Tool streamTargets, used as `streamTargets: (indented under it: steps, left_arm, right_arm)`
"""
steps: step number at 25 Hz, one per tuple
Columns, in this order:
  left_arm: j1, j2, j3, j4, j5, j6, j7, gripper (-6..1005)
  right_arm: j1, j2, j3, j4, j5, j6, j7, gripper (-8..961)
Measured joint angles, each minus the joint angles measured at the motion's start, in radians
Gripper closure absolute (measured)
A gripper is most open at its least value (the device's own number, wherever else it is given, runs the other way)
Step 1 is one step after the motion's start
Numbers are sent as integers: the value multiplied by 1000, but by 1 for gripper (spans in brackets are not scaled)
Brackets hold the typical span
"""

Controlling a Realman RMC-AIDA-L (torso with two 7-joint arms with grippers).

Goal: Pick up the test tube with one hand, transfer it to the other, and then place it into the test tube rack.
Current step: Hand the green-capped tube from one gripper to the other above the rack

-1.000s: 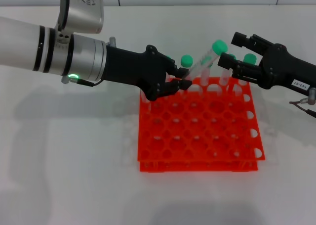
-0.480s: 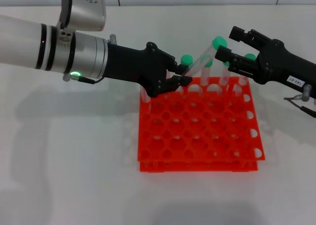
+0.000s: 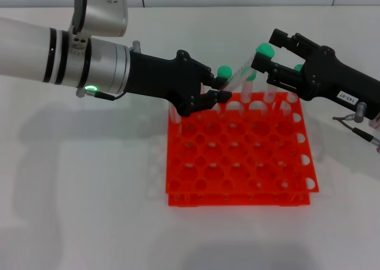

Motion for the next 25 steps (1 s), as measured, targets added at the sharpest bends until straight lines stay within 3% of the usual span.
streamTargets:
  steps: [25]
  left_arm:
    - [-2, -1, 2, 0, 0, -3, 0, 771]
  right_arm:
    - [16, 0, 0, 46, 12, -14, -47, 237]
